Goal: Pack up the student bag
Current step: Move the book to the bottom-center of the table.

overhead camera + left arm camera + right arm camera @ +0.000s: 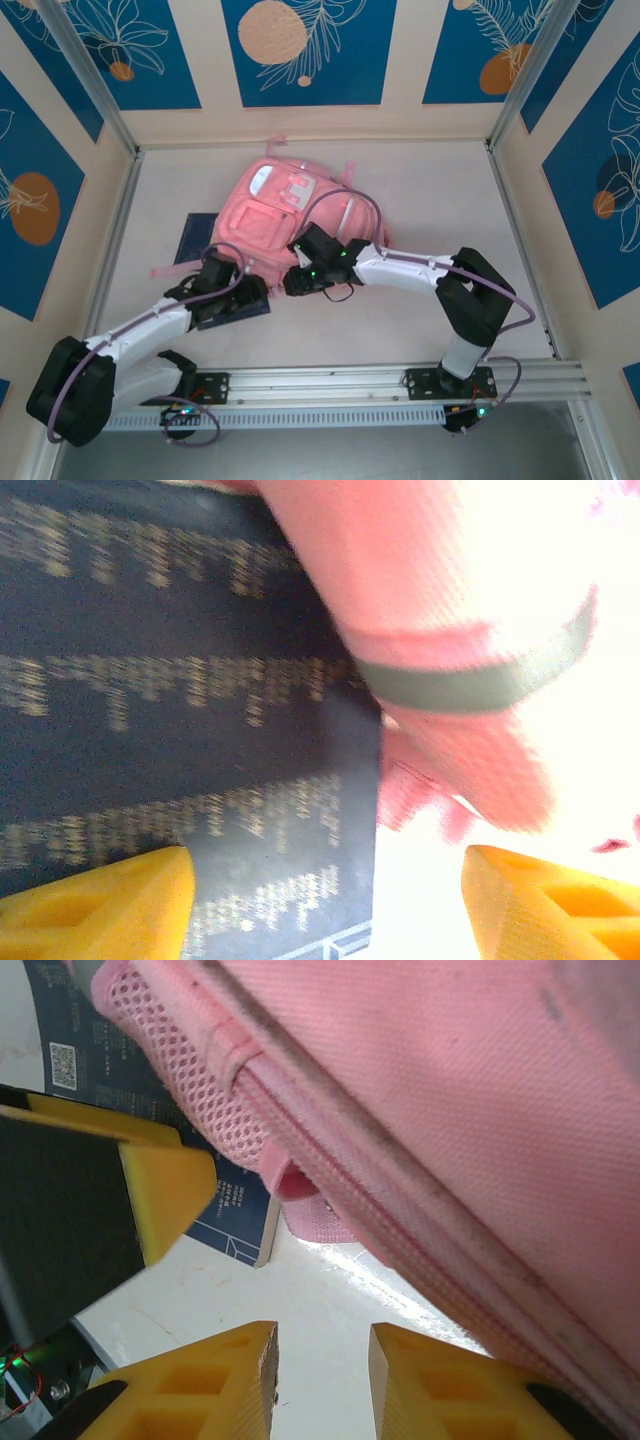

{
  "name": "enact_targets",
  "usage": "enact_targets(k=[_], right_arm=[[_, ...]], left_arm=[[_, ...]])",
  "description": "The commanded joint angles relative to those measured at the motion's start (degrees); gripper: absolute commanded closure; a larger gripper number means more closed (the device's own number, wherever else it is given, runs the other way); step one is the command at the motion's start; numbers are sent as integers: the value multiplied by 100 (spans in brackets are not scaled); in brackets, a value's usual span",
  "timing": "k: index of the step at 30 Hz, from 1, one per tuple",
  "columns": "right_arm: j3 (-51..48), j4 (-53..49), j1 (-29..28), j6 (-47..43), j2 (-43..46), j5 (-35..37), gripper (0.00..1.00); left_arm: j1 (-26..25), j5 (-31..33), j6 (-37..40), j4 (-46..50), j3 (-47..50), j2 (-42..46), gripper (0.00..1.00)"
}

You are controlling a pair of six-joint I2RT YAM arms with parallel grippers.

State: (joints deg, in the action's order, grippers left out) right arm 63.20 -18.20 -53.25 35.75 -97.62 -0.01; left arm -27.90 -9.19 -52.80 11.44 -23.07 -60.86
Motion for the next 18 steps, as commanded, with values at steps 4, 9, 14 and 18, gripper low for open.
enact_targets(k=[4, 9, 14, 18], right_arm=[[-201, 411, -36, 171, 0, -241, 72], [-239, 647, -45, 394, -103, -296, 80], [-366, 679, -79, 546, 50, -206, 84], [-664, 576, -73, 575, 428, 19, 84]], left_arm=[[-66, 551, 432, 1844, -364, 1524, 37], [501, 1170, 531, 2294, -549, 1792, 41], [976, 561, 411, 1391, -489, 561, 41], [988, 324, 582, 852, -563, -149, 40]])
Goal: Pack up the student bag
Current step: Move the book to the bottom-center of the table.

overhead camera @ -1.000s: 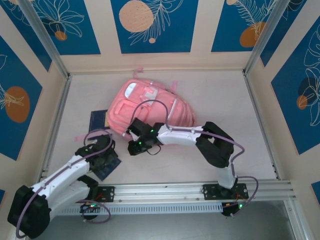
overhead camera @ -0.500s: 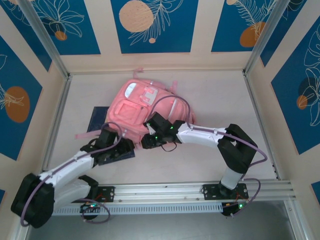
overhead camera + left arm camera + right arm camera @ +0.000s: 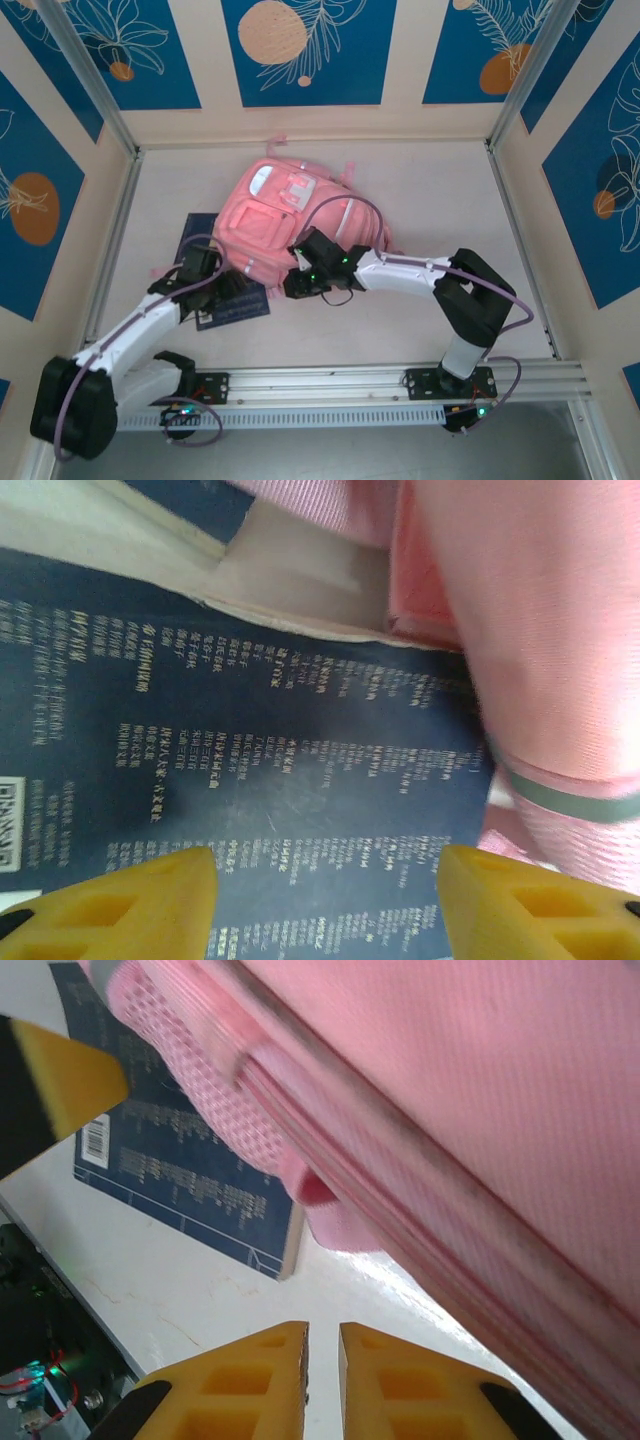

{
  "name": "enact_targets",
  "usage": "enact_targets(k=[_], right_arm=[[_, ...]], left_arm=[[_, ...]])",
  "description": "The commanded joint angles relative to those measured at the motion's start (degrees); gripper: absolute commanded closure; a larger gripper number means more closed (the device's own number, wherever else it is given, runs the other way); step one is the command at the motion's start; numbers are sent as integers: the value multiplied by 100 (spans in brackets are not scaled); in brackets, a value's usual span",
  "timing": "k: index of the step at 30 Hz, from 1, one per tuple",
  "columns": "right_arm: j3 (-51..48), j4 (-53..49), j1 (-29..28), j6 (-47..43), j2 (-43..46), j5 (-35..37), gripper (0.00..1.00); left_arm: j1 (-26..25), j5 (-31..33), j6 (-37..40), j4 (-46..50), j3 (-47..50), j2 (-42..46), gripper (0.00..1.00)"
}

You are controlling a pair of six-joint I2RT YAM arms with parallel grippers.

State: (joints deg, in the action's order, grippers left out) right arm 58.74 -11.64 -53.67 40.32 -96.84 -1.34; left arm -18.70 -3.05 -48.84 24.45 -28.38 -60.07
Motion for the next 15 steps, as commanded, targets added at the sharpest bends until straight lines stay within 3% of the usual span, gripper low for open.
enact_targets(k=[1, 5, 10, 15], right_arm=[[-338, -52, -17, 162, 447, 195, 84], [-748, 214, 23, 452, 432, 209, 84], [-796, 559, 190, 534, -255, 266, 84], [-446, 540, 736, 558, -712, 357, 84]], left_arm=[[68, -435, 218, -519, -45, -348, 40], [-51, -932, 127, -824, 155, -560, 42], [-354, -909, -4, -949, 450, -505, 43], [-695, -918, -169, -1053, 605, -558, 43]])
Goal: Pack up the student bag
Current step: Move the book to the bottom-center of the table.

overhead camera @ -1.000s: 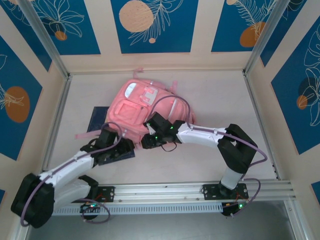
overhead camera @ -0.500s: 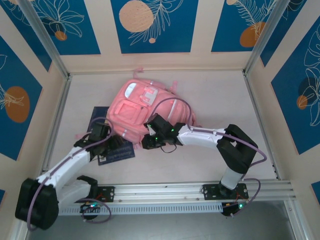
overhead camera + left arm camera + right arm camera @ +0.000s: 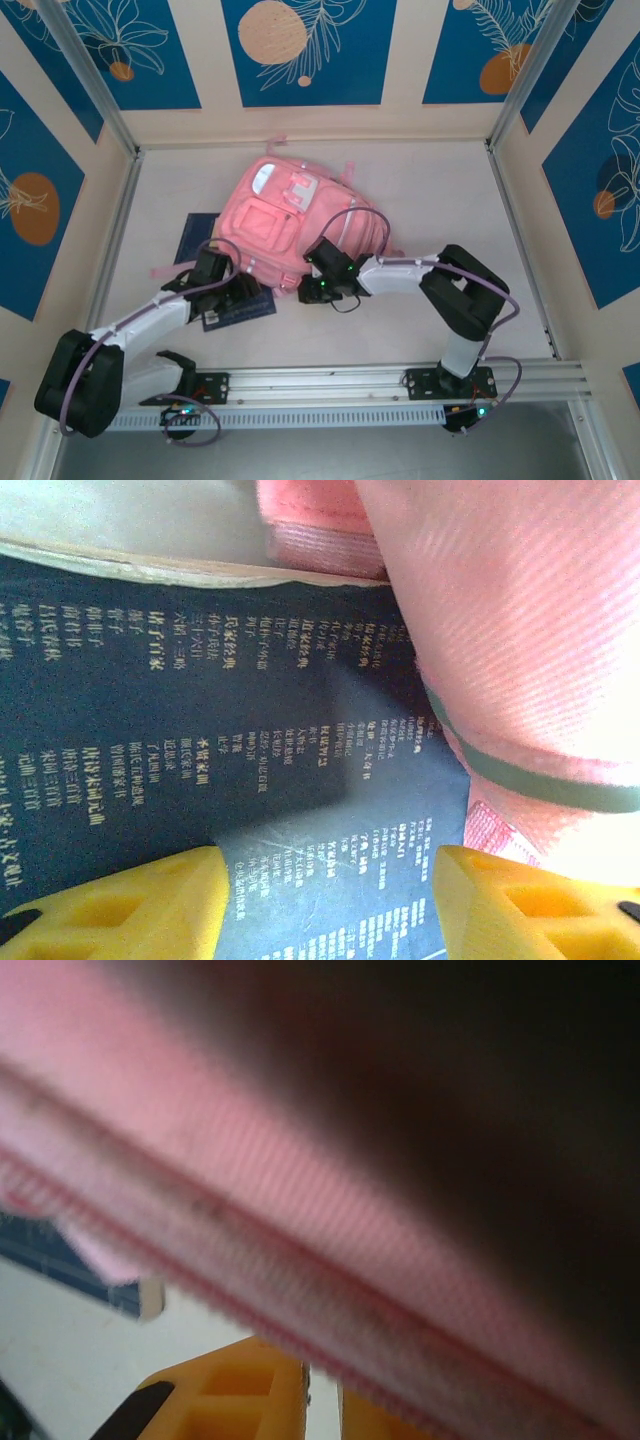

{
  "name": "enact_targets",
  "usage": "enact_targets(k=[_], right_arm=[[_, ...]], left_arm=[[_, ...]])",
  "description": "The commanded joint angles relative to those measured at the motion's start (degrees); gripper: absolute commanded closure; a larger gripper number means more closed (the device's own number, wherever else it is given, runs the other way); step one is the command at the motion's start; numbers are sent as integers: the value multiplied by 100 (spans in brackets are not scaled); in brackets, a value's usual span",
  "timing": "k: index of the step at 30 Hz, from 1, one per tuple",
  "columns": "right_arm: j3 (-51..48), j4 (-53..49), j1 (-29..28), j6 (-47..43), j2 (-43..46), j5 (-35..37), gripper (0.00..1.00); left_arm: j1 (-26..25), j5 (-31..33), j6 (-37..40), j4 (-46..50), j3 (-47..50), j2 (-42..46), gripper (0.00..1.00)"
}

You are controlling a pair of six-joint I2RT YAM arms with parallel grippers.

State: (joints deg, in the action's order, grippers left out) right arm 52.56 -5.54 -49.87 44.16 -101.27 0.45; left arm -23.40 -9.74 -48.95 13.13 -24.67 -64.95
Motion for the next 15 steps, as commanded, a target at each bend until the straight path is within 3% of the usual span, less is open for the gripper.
enact_targets(k=[1, 6, 12, 15], right_arm=[[268, -107, 476, 137, -315, 210, 84], [703, -705, 908, -91, -268, 868, 84], [327, -634, 1148, -215, 510, 519, 79], [-108, -473, 1073, -127, 964, 245, 76]], left_arm=[[-329, -235, -190, 52, 235, -70, 43], [-1146, -76, -379, 17, 6, -147, 43], [-2069, -197, -305, -125, -600, -713, 42], [-2206, -233, -154, 97, -848, -513, 40]])
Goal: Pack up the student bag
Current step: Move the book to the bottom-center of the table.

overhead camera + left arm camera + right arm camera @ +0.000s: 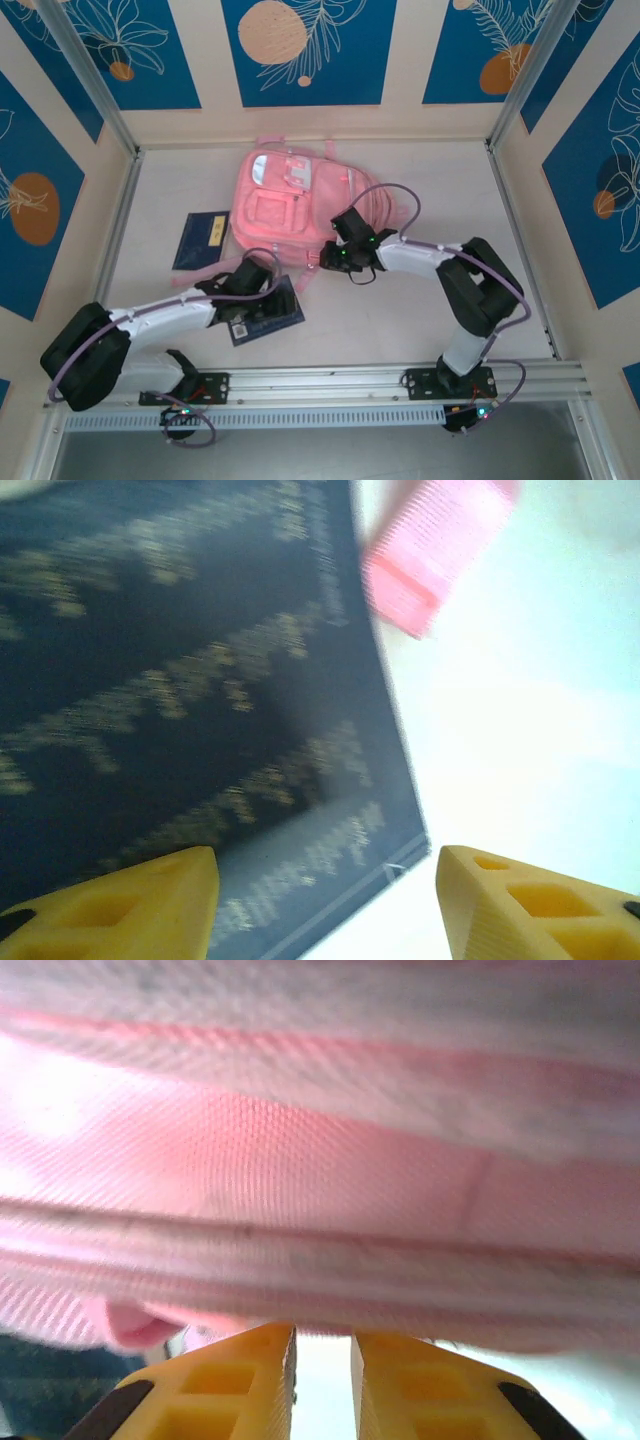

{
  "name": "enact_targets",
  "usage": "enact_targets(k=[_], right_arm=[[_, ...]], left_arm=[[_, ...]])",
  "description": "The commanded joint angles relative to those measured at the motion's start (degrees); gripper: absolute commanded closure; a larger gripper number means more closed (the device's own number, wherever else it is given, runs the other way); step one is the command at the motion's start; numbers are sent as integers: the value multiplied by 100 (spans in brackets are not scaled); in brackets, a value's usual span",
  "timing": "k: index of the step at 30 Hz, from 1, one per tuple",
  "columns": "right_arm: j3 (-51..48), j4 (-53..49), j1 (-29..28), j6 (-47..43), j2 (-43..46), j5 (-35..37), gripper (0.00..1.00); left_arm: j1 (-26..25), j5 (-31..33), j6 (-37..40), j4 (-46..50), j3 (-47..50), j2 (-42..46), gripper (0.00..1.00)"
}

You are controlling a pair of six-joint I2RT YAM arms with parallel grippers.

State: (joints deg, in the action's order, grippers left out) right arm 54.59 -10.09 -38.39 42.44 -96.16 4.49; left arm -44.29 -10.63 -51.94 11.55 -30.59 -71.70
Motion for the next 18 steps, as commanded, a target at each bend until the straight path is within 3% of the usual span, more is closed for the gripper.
enact_targets(k=[1, 4, 9, 18], right_arm=[[-469, 83, -110, 83, 607, -282, 74], [-838, 364, -299, 124, 983, -617, 68], [-565, 289, -754, -327, 881, -898, 63], [1303, -309, -1290, -744, -781, -725, 63]], left_arm=[[-111, -11, 186, 466, -324, 360, 38], [-41, 565, 294, 1267, -497, 1105, 29], [76, 981, 66, 2183, -350, 2151, 28], [78, 536, -930, 2269, 998, 3502, 34]])
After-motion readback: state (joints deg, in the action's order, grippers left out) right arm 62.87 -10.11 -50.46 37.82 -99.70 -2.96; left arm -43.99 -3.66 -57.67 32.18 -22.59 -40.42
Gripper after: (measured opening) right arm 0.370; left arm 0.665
